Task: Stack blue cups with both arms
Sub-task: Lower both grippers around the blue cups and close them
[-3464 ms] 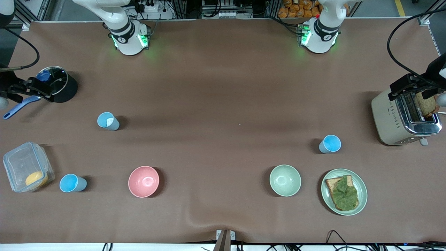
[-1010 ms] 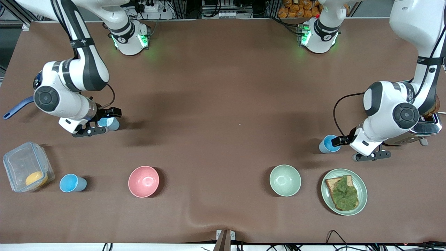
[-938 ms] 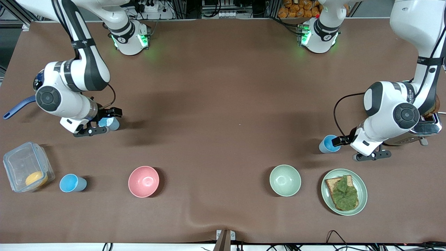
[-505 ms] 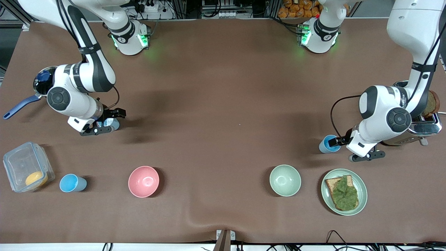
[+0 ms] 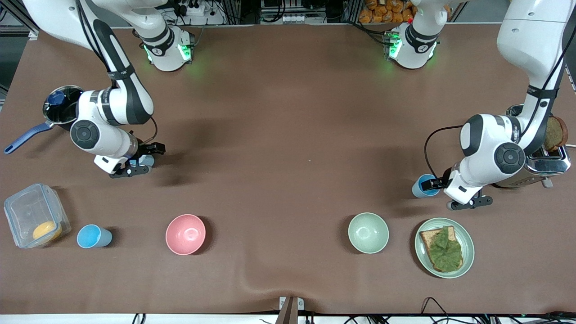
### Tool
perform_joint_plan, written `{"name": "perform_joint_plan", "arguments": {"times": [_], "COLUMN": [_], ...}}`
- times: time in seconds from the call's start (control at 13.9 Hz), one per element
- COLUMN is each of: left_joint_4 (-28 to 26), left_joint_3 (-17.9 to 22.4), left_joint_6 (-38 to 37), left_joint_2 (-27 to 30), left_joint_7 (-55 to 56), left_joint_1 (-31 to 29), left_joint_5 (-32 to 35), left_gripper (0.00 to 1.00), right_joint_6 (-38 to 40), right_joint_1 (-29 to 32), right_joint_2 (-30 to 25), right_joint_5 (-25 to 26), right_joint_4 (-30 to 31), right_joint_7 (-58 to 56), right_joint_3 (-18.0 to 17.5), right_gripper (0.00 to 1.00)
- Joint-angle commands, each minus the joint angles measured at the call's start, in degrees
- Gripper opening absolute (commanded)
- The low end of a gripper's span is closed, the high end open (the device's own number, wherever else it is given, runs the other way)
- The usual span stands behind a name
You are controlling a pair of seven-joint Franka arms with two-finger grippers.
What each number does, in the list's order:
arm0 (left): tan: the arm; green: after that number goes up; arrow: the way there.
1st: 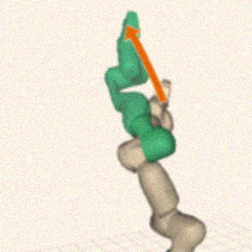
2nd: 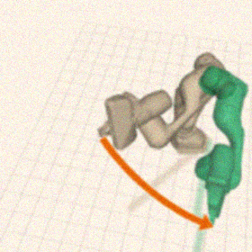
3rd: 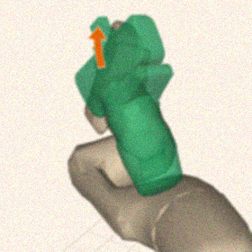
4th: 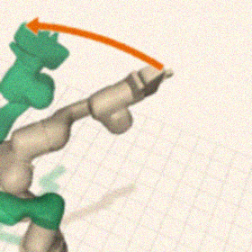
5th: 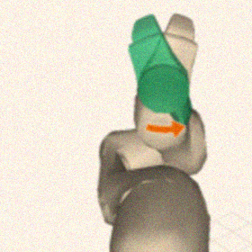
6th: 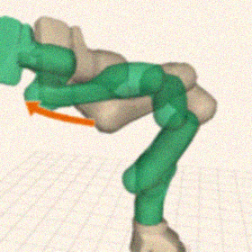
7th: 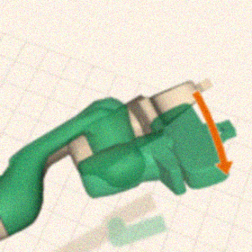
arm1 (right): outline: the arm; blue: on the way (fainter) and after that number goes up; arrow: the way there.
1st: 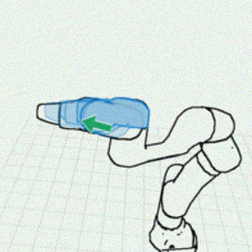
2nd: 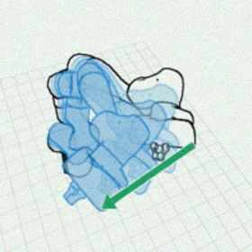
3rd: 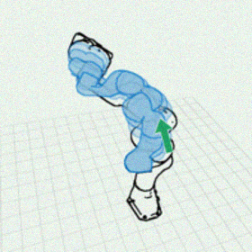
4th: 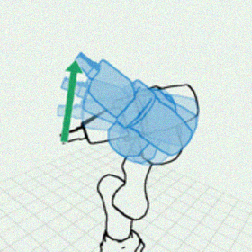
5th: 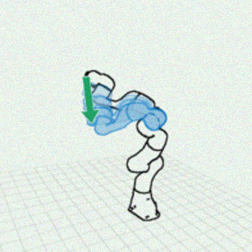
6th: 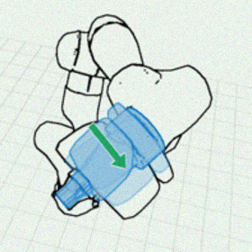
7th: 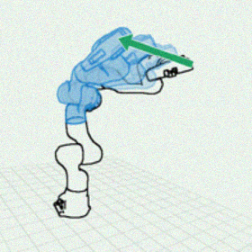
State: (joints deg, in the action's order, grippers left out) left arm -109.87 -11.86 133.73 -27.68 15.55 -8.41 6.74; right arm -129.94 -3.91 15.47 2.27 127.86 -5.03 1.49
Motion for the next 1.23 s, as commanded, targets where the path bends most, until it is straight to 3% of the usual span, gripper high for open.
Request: {"name": "perform_joint_plan", "arguments": {"times": [0.0,0.07,0.22,0.29,0.58,0.94,1.15], "left_joint_4": [-0.2,-0.2,-0.1,0.0,2.1,4.7,10.4], "left_joint_3": [-0.4,-0.4,-0.4,-0.4,-0.4,-0.5,-0.6], "left_joint_6": [1.3,1.3,1.3,1.3,1.2,-1.0,-9.1], "left_joint_2": [-0.2,-0.2,-0.2,-0.2,0.2,4.9,6.6], "left_joint_7": [1.3,1.4,1.4,1.4,1.2,-0.6,-1.0], "left_joint_1": [-0.3,-0.3,-0.2,0.0,-0.1,-0.3,-0.4], "left_joint_5": [0.3,0.3,0.3,0.3,0.2,0.3,0.3], "left_gripper": [0.77,0.59,0.08,0.00,0.00,0.00,0.00], "right_joint_6": [-0.5,-0.5,-0.2,0.2,3.1,15.8,16.0], "right_joint_1": [1.0,1.1,1.1,1.1,1.0,-2.8,-11.4], "right_joint_2": [0.8,0.9,1.0,1.0,1.0,0.7,1.1], "right_joint_5": [1.0,0.9,0.8,0.8,0.7,-0.6,-8.0], "right_joint_4": [0.0,0.0,0.0,-0.2,-2.3,-11.3,-14.6], "right_joint_7": [-0.4,-0.4,-0.2,0.1,0.6,5.0,14.8], "right_joint_3": [-0.3,-0.3,-0.3,-0.3,-0.3,-0.5,-0.5], "right_gripper": [0.44,0.29,0.05,0.00,0.00,0.00,0.00]}}
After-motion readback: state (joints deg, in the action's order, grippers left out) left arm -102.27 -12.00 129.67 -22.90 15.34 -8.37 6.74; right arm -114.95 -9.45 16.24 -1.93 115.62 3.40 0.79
